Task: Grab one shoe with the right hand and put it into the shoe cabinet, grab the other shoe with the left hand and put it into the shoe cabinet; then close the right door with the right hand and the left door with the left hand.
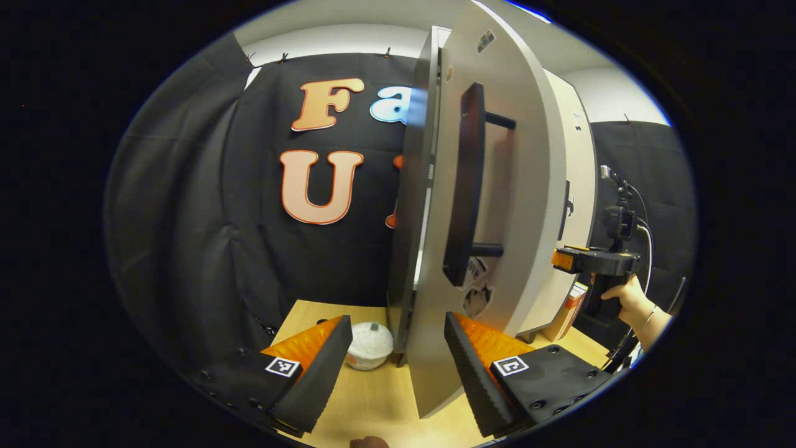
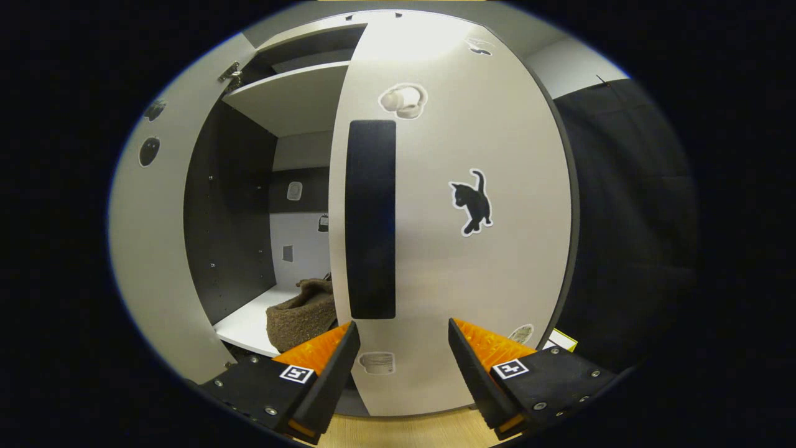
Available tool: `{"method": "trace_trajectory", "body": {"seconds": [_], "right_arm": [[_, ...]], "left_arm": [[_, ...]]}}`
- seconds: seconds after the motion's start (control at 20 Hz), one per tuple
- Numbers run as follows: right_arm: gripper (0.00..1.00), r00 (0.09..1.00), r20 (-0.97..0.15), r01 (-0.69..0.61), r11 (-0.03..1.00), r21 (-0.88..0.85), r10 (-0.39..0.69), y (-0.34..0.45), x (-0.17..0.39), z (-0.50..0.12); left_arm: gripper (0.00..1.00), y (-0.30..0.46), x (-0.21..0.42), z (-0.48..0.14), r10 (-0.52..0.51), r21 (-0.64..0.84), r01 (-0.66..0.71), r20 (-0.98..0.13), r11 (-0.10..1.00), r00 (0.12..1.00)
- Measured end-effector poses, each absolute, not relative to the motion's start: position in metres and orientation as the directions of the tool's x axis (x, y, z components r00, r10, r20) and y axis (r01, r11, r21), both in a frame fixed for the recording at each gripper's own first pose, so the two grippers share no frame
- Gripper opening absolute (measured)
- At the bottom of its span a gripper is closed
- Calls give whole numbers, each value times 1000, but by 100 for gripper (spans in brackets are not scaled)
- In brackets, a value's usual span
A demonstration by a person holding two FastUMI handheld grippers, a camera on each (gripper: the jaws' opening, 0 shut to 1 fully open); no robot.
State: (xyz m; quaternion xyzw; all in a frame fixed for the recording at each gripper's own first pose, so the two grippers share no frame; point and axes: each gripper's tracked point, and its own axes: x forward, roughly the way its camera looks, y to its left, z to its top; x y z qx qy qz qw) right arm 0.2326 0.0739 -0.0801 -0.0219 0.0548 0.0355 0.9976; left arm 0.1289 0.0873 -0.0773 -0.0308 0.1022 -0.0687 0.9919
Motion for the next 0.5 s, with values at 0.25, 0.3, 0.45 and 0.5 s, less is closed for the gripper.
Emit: {"method": "trace_trajectory", "body": {"seconds": [0.25,0.3,0.45,0.5], "right_arm": [[89,994,-85,-75,996,-52,71,47,196,-59],[89,994,-81,-76,995,-60,71,43,189,-56],[89,995,-70,-81,993,-84,75,31,169,-46],[89,995,-66,-85,992,-90,79,29,163,-44]], "left_arm": [[99,76,127,-78,-136,-65,126,-189,990,973],[96,74,128,-78,-134,-70,123,-188,990,973],[96,63,127,-79,-130,-72,118,-189,990,973],[96,58,127,-80,-130,-73,118,-192,990,973]]}}
